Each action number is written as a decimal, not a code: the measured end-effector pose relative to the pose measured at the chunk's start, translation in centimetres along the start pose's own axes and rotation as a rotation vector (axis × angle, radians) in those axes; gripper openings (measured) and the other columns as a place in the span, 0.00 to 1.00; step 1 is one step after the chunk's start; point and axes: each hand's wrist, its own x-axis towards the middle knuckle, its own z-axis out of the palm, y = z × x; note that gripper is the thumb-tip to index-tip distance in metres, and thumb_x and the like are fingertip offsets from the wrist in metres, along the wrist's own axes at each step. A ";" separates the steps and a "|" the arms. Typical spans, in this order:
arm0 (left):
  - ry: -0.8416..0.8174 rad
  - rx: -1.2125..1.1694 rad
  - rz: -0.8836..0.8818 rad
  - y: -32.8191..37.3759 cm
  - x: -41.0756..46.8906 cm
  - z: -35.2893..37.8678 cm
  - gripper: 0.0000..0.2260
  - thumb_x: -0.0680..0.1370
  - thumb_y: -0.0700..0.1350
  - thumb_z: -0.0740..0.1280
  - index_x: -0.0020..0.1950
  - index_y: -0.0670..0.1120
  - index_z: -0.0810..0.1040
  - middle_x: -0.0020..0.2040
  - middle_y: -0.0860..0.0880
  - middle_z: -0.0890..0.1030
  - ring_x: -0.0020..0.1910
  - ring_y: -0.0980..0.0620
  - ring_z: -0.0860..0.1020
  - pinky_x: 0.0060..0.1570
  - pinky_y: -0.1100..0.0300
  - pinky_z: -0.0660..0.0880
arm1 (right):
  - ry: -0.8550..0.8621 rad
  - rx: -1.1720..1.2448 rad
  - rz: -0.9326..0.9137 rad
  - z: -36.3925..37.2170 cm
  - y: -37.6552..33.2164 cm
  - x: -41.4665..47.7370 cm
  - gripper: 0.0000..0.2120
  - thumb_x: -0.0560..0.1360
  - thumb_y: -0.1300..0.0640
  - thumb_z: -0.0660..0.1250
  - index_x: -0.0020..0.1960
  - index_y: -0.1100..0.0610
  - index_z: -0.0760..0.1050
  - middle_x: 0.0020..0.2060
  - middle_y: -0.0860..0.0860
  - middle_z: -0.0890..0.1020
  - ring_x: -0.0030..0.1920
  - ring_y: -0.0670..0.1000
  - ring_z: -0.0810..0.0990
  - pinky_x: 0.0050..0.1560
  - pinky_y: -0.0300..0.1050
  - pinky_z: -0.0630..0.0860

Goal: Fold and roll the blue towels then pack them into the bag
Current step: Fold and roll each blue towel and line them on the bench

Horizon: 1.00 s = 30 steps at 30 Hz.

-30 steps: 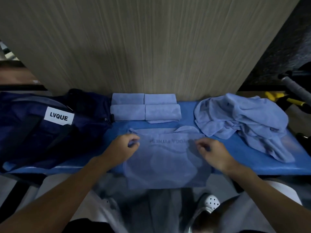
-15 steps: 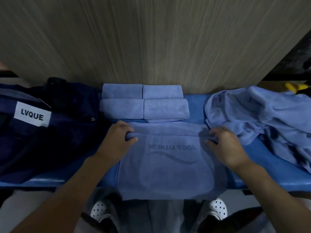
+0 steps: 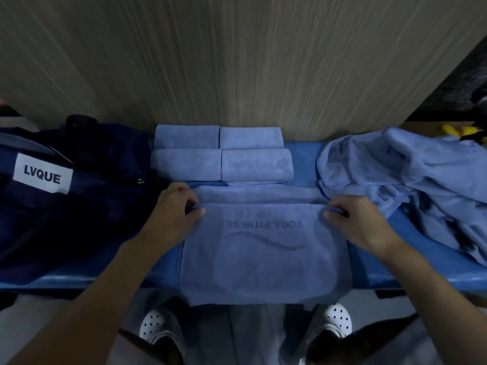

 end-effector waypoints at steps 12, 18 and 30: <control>-0.053 -0.081 0.029 -0.7 0.6 -0.3 0.08 0.72 0.42 0.74 0.38 0.49 0.77 0.52 0.51 0.76 0.55 0.49 0.74 0.60 0.52 0.71 | -0.087 -0.143 -0.188 1.7 -0.6 1.8 0.08 0.74 0.58 0.70 0.39 0.51 0.72 0.72 0.55 0.69 0.75 0.50 0.62 0.72 0.52 0.62; -0.052 -0.094 0.023 -0.7 0.8 -0.3 0.10 0.72 0.42 0.75 0.37 0.54 0.76 0.54 0.51 0.74 0.57 0.48 0.73 0.61 0.52 0.71 | -0.060 -0.242 -0.143 1.7 -1.1 2.2 0.07 0.73 0.54 0.70 0.39 0.49 0.74 0.66 0.45 0.73 0.65 0.52 0.67 0.61 0.50 0.64; 0.006 -0.243 -0.066 0.3 0.4 -1.0 0.09 0.72 0.38 0.74 0.34 0.46 0.77 0.33 0.51 0.78 0.32 0.62 0.74 0.34 0.72 0.71 | -0.024 0.293 0.032 1.1 -1.1 2.0 0.09 0.71 0.63 0.73 0.35 0.58 0.76 0.29 0.50 0.77 0.29 0.40 0.72 0.31 0.32 0.69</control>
